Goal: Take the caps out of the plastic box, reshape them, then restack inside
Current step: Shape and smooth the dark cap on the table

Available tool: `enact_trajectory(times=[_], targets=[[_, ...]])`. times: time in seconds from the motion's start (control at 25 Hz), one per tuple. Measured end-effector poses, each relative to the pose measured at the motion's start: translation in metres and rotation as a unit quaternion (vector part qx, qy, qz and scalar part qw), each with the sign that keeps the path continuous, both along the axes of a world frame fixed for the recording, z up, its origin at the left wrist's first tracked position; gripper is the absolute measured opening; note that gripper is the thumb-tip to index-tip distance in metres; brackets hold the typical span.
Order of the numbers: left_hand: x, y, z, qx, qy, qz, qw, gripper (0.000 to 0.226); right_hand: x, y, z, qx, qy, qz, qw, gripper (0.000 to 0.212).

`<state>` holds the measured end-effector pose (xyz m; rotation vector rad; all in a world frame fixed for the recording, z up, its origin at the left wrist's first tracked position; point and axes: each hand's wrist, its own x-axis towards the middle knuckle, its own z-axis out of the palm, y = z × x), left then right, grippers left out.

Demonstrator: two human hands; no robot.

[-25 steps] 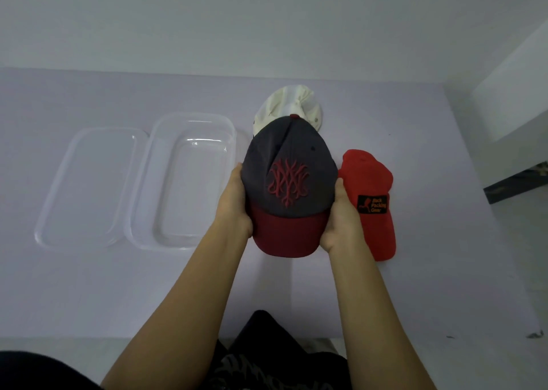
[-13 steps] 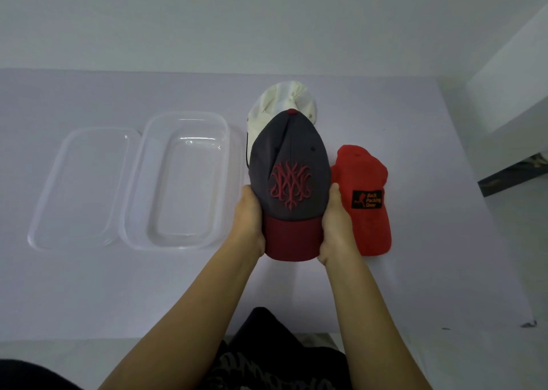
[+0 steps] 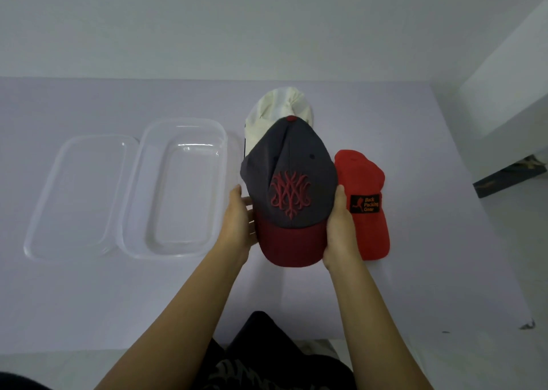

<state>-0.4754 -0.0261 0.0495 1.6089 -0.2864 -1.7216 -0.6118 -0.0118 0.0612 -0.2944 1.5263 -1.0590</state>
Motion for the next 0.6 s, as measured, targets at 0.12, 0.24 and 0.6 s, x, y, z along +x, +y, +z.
enact_trajectory(times=[0.12,0.24,0.6], targets=[[0.014,-0.003,0.003,-0.110,-0.106,0.011,0.988,0.060,-0.002,0.007,0.000,-0.005,0.039,0.030,0.999,0.052],[0.032,-0.013,0.015,-0.258,-0.166,-0.148,0.940,0.052,0.001,0.011,-0.003,-0.030,0.042,0.048,0.998,0.049],[0.039,-0.020,0.050,-0.372,-0.050,-0.275,0.885,0.022,-0.019,0.007,-0.003,-0.235,0.228,0.250,0.911,0.057]])
